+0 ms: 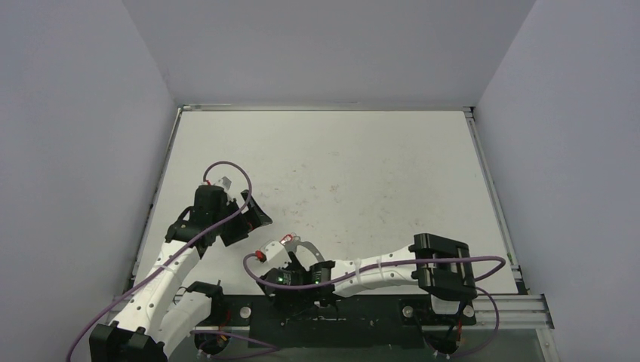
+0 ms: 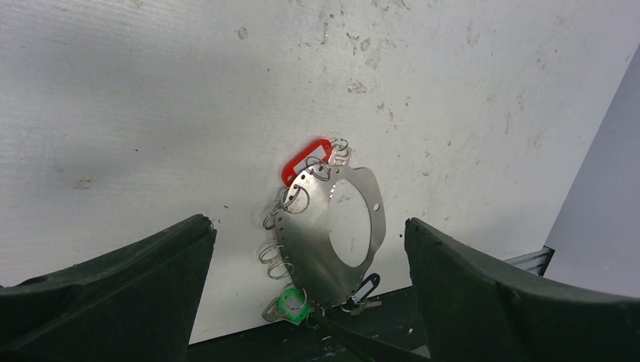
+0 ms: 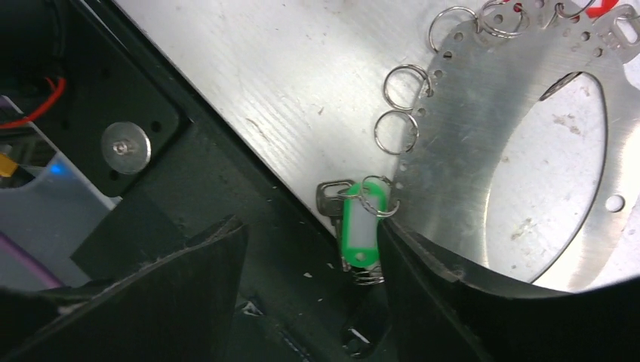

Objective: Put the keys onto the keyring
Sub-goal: Pick up the keyring from the center of the board.

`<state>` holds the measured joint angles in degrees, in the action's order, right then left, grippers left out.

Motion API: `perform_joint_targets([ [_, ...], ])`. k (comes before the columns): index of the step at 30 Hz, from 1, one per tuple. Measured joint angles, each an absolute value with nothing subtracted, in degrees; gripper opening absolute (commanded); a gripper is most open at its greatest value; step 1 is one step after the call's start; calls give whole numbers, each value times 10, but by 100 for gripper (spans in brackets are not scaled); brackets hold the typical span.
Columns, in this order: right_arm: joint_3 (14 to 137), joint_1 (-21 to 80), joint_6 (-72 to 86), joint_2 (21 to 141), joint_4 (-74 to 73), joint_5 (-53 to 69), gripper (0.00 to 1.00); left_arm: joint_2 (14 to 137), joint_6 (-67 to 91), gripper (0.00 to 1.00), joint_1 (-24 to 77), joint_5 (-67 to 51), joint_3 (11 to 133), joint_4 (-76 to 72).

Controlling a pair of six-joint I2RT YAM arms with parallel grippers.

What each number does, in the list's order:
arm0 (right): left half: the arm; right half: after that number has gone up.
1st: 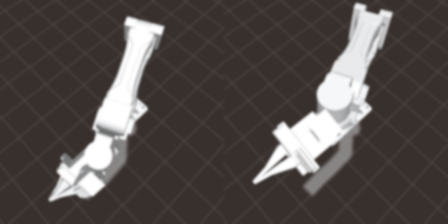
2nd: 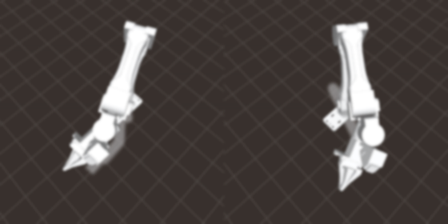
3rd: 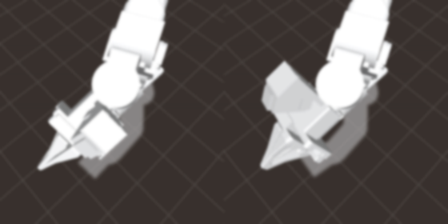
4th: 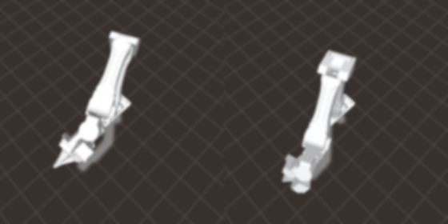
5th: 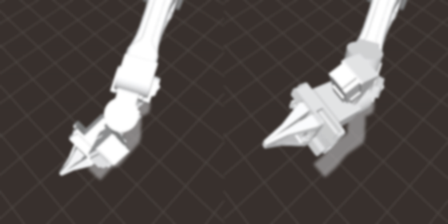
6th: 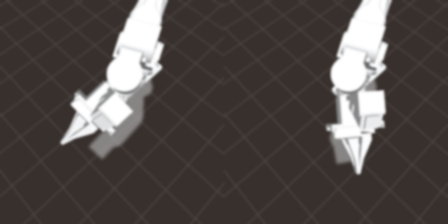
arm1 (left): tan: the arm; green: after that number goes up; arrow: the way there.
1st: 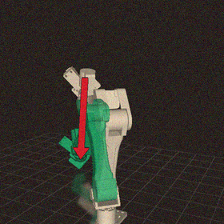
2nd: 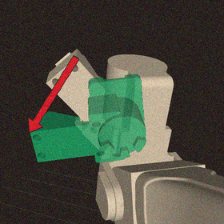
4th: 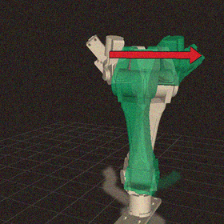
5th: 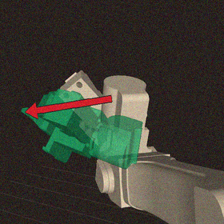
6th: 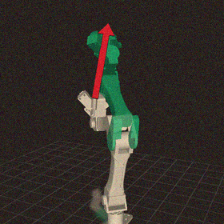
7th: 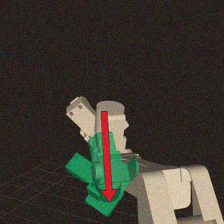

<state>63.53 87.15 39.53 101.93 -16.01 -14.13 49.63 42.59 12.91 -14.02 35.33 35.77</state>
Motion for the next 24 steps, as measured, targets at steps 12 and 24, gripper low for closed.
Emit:
perform_joint_targets([
  [12, 686, 886, 437, 1063, -225, -204, 42, 496, 428, 96, 129, -140, 346, 357],
  [24, 712, 887, 445, 1087, -271, -241, 24, 496, 428, 96, 129, -141, 346, 357],
])
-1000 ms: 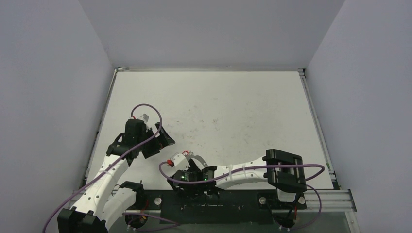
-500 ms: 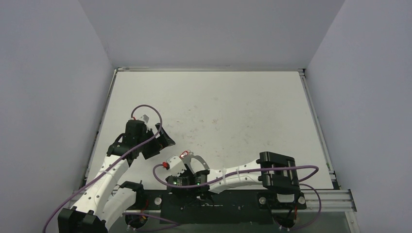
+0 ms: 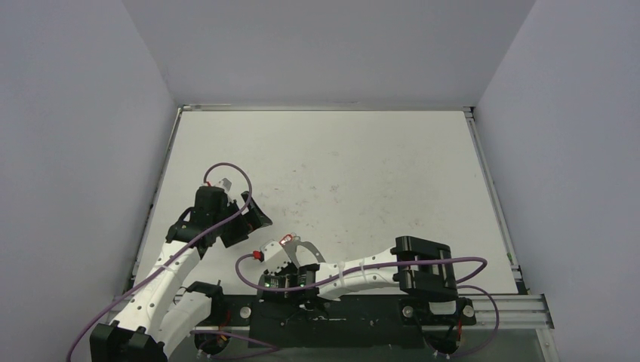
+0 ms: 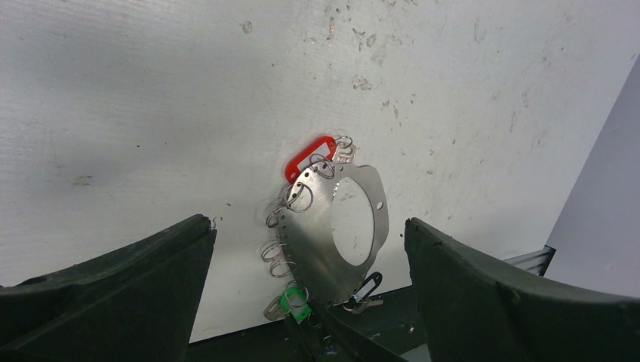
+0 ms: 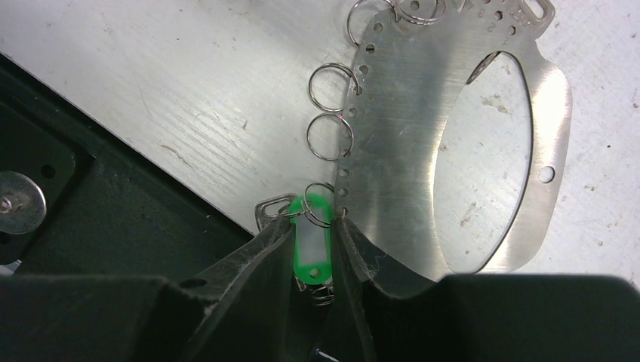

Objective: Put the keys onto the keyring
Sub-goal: Pick up the keyring from the center of the board.

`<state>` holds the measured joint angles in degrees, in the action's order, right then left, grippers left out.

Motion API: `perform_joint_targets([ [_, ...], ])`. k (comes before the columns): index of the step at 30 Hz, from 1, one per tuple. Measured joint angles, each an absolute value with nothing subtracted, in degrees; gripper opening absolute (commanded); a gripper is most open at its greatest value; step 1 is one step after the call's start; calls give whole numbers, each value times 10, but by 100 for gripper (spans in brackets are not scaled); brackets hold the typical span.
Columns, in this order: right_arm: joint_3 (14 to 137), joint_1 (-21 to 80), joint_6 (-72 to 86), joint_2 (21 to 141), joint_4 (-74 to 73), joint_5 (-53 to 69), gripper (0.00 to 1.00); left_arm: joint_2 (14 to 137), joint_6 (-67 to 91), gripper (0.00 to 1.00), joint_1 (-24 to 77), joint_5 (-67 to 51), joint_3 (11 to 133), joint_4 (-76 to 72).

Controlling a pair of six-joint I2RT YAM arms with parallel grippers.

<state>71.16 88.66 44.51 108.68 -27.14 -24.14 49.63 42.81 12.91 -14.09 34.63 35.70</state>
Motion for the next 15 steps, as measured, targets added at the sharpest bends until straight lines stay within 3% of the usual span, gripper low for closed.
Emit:
perform_joint_targets([
  [6, 712, 887, 443, 1087, -280, -249, 3, 496, 428, 96, 129, -142, 346, 357],
  [9, 712, 887, 443, 1087, -283, -252, 2, 496, 428, 96, 129, -142, 346, 357],
  [10, 712, 887, 442, 1087, -284, -253, 10, 496, 428, 96, 129, -142, 346, 357],
  [13, 712, 887, 441, 1086, -284, -253, 53, 496, 428, 96, 129, -142, 346, 357],
  [15, 712, 889, 440, 1086, -283, -256, 66, 496, 429, 96, 129, -142, 346, 357],
])
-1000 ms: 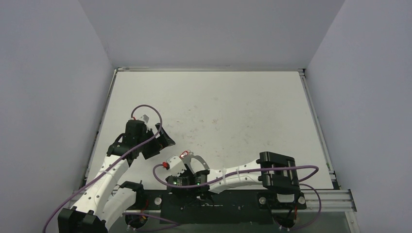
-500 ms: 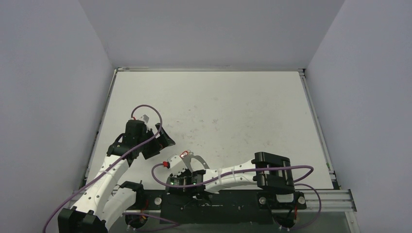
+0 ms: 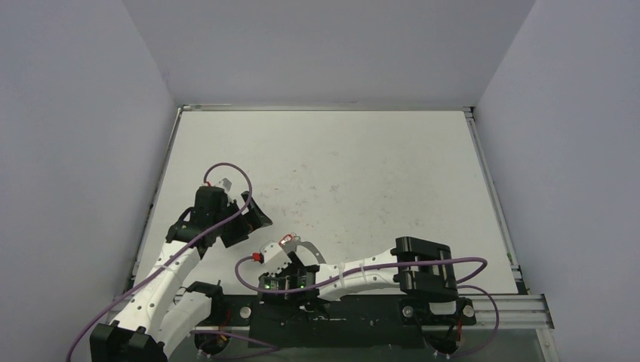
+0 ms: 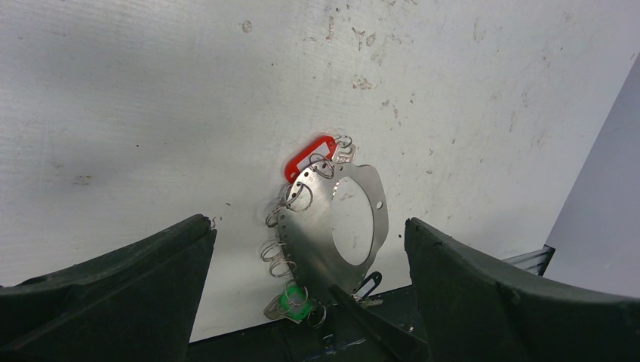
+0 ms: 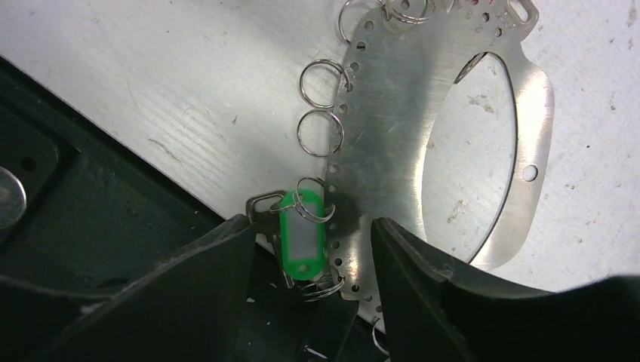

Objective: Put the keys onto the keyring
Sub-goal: Pick up the keyring from the center of the board.

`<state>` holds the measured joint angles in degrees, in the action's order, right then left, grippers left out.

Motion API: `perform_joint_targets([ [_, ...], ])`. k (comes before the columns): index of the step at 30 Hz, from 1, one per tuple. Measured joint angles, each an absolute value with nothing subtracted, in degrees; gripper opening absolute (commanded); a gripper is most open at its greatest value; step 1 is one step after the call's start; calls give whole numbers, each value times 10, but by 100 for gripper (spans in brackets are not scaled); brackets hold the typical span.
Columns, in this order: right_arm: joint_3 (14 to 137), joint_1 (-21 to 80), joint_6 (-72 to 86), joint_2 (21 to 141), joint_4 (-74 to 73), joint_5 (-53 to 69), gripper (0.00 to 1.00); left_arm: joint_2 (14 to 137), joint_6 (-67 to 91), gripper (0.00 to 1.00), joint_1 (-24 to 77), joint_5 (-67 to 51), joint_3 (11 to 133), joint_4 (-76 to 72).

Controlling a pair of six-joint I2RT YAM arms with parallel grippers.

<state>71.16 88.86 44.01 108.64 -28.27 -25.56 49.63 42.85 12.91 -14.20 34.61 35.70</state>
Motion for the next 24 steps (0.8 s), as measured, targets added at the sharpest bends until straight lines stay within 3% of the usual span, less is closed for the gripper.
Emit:
perform_joint_targets([
  [3, 712, 895, 434, 1086, -281, -258, 73, 496, 429, 96, 129, -142, 344, 355],
  [7, 718, 900, 434, 1086, -288, -263, 73, 496, 431, 96, 129, -142, 340, 353],
  [24, 736, 882, 444, 1114, -287, -265, 47, 496, 433, 96, 129, -142, 340, 348],
])
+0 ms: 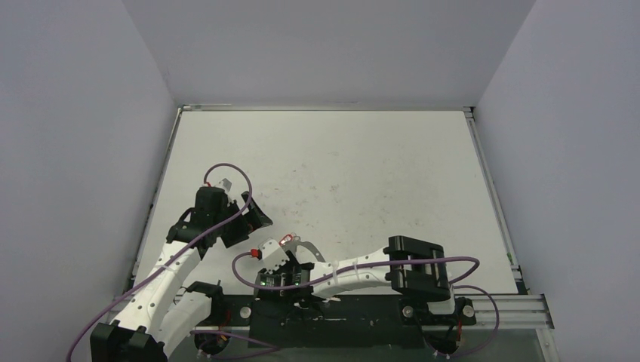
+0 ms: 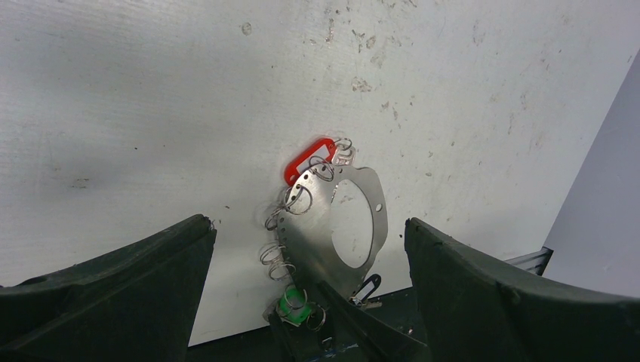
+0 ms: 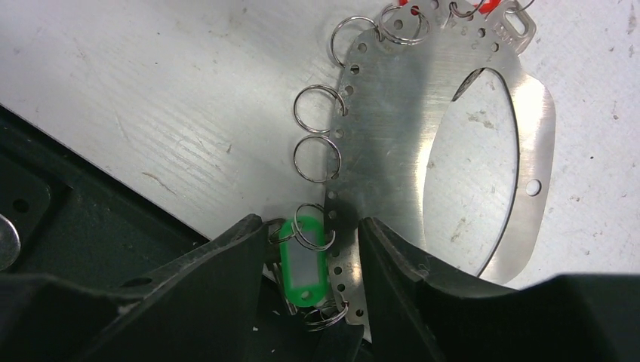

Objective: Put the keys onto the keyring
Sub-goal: Pick up the keyring from the center of the board.

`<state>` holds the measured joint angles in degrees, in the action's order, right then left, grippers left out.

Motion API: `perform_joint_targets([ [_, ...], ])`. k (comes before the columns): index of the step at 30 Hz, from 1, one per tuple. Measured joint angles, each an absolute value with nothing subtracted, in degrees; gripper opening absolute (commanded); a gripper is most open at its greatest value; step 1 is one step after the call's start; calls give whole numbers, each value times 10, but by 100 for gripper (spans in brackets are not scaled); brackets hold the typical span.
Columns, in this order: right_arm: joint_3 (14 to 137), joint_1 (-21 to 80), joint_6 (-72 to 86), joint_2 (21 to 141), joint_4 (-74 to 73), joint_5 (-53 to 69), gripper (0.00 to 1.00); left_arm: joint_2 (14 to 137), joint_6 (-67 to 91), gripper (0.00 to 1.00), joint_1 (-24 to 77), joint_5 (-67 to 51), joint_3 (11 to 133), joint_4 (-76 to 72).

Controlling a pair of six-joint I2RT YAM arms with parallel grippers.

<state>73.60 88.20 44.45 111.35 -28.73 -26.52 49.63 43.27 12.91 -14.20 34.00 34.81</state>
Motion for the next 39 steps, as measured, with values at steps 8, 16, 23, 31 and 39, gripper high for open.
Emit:
perform_joint_targets([
  [8, 736, 881, 444, 1114, -285, -258, 31, 496, 433, 96, 129, -142, 340, 344],
  [16, 732, 881, 440, 1113, -273, -250, 9, 498, 433, 96, 129, -142, 340, 344],
  [23, 709, 874, 434, 1101, -252, -232, 9, 500, 433, 96, 129, -142, 340, 343],
  [31, 667, 862, 423, 1047, -218, -211, 53, 505, 433, 96, 129, -144, 340, 340],
  [39, 644, 859, 425, 1008, -197, -194, 48, 510, 451, 94, 149, -148, 316, 335],
])
